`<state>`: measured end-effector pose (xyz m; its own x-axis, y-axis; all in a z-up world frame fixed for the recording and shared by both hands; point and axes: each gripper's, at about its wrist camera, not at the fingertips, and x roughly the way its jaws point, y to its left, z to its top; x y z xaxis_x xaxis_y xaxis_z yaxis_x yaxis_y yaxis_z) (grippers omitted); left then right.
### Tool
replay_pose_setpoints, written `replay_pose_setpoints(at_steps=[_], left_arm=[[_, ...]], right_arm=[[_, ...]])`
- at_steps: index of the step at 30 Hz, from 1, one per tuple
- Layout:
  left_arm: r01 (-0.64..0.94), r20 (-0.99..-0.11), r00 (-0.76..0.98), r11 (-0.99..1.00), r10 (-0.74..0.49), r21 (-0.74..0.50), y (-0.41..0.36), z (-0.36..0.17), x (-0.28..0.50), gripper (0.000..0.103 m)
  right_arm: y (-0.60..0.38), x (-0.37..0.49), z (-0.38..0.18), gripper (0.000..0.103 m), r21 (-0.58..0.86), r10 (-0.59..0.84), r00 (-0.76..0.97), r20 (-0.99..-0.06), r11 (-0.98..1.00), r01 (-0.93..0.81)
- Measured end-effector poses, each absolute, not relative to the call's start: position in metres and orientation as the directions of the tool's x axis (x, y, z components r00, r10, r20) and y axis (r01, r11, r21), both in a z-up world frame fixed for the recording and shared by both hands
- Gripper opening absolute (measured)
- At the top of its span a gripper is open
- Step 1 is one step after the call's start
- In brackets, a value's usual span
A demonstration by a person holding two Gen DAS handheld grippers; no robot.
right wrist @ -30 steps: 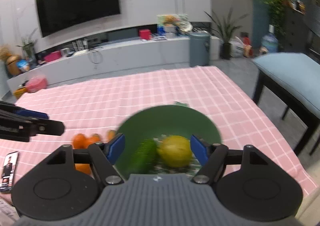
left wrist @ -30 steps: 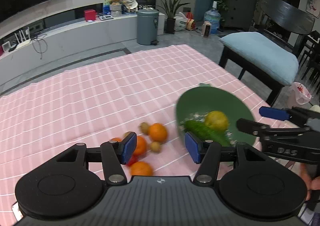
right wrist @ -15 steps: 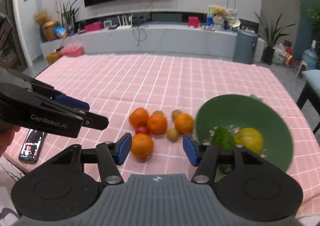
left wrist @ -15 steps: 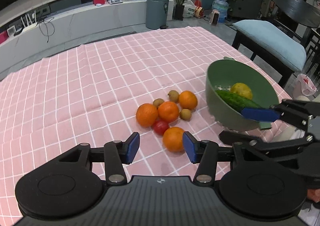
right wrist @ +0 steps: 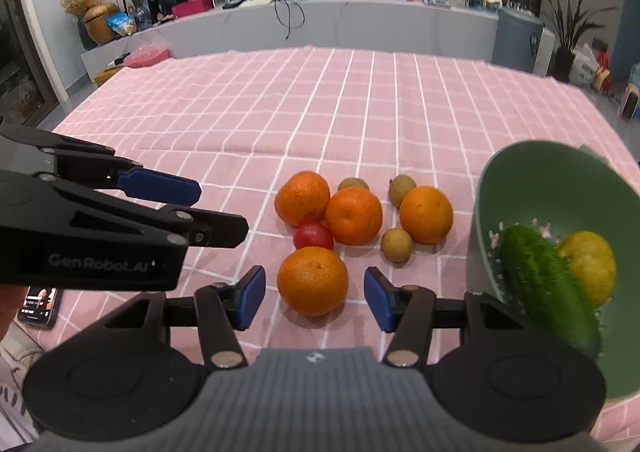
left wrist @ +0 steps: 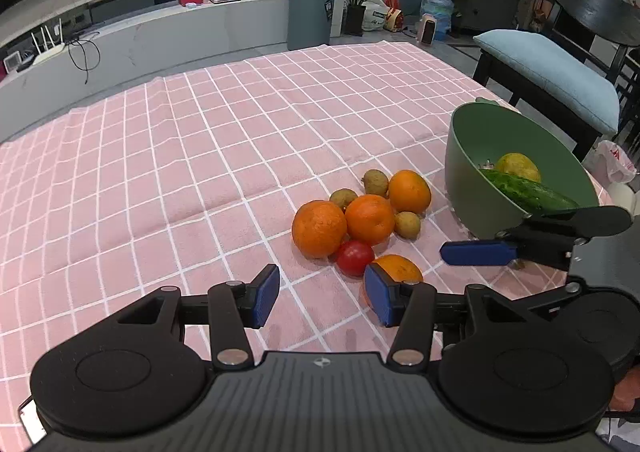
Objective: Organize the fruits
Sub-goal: 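Withdraw both grippers from the colander toward the remaining oranges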
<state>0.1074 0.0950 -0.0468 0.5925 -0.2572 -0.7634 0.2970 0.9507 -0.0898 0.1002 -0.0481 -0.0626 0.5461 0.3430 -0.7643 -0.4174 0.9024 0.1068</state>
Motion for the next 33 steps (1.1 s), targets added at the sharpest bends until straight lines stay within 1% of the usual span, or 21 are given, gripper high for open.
replay_pose_setpoints(at_steps=[6,8,10,14,19,22,29,33], left_arm=[[0.287,-0.755,0.576,0.942,-0.314,-0.173,0.107,-0.059,0.124,0.059],[0.274,-0.755,0.570,0.941,-0.324,-0.198,0.109,-0.064,0.130,0.059],[0.260,-0.756,0.564,0.940,-0.333,-0.221,0.111,-0.067,0.135,0.059],[0.244,-0.755,0.552,0.934,-0.354,-0.259,0.114,-0.072,0.144,0.059],[0.216,-0.749,0.544,0.926,-0.378,-0.310,0.114,-0.077,0.154,0.059],[0.188,-0.754,0.545,0.930,-0.365,-0.315,0.111,-0.081,0.161,0.059],[0.180,-0.757,0.532,0.924,-0.380,-0.337,0.107,-0.090,0.167,0.059],[0.183,-0.750,0.537,0.922,-0.385,-0.342,0.105,-0.092,0.167,0.050]], right_arm=[[-0.040,0.113,-0.075,0.051,0.133,0.347,0.514,-0.784,0.904,-0.407],[-0.039,0.117,-0.078,0.049,0.140,0.348,0.504,-0.791,0.904,-0.404],[-0.038,0.120,-0.082,0.045,0.151,0.352,0.489,-0.798,0.903,-0.402],[-0.037,0.125,-0.084,0.043,0.167,0.360,0.473,-0.804,0.901,-0.402],[-0.041,0.120,-0.077,0.043,0.113,0.319,0.499,-0.806,0.910,-0.399],[-0.043,0.120,-0.076,0.043,0.078,0.297,0.513,-0.806,0.911,-0.405],[-0.051,0.120,-0.080,0.043,0.090,0.292,0.504,-0.813,0.918,-0.387],[-0.049,0.120,-0.080,0.043,0.090,0.293,0.505,-0.812,0.918,-0.387]])
